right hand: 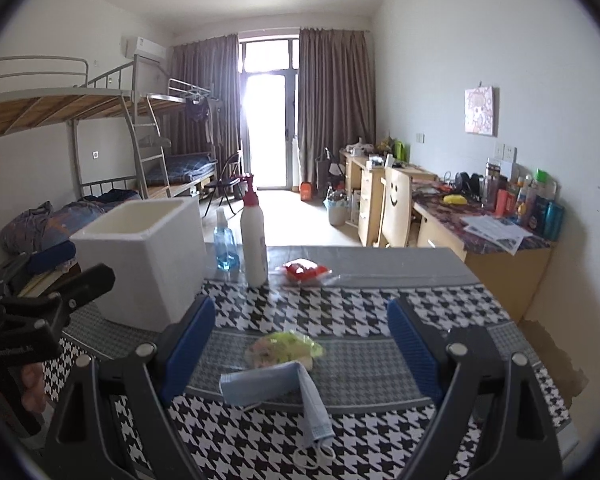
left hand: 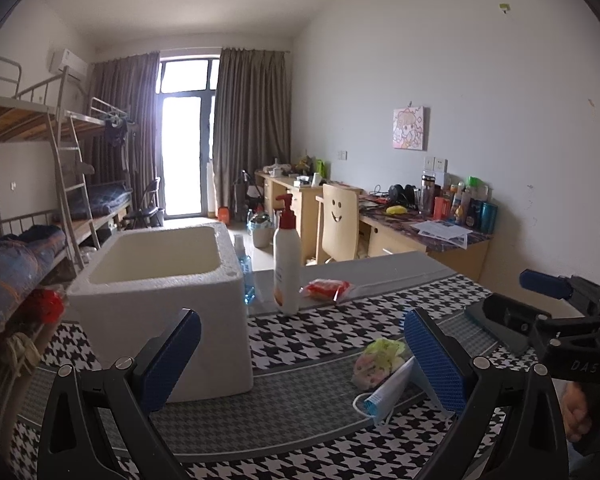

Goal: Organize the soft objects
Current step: 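Move both open grippers back from the box toward the blue mask and bag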

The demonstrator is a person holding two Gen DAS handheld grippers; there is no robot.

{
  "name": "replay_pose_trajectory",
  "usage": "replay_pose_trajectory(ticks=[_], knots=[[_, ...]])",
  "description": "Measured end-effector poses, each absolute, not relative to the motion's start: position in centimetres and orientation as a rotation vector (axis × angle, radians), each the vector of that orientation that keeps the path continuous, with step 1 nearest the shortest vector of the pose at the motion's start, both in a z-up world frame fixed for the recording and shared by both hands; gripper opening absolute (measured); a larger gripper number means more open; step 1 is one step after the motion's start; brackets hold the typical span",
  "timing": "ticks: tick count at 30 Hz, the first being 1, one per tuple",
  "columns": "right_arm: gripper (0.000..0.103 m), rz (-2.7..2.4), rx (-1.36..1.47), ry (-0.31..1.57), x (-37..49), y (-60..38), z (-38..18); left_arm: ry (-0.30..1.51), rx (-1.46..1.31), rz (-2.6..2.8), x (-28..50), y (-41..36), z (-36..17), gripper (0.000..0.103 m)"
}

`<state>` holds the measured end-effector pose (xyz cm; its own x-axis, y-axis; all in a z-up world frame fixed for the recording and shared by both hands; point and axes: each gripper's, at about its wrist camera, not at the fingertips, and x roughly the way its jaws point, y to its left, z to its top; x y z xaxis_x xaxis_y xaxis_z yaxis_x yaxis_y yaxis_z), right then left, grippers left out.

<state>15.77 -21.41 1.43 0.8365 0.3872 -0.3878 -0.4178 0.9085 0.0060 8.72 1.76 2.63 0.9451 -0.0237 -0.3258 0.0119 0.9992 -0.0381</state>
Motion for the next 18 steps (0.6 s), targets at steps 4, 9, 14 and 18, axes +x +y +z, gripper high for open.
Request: replay_pose_trajectory(ticks=[4, 9, 14, 18], knots=[[0.09, 0.427, -0.07, 0.415, 16.1, -21.7, 0.6, 0.35, -0.036, -0.028, 9.0, 1.6, 2.1, 0.102], [0.091, 0.422, -0.062, 0.447, 16.6, -21.8, -0.4, 0.371, -0.046, -0.035, 9.4, 1.6, 1.5, 0.102], [0.09, 0.42, -0.071, 0.474, 16.9, -21.9, -1.1, 0.402, -0.053, -0.047, 10.0, 1.2, 0.8, 0.102], [0.09, 0.423, -0.083, 0.493, 17.0, -22.1, -1.8, 0.423, -0.048, -0.055, 10.4, 0.9, 0.3, 0.102]])
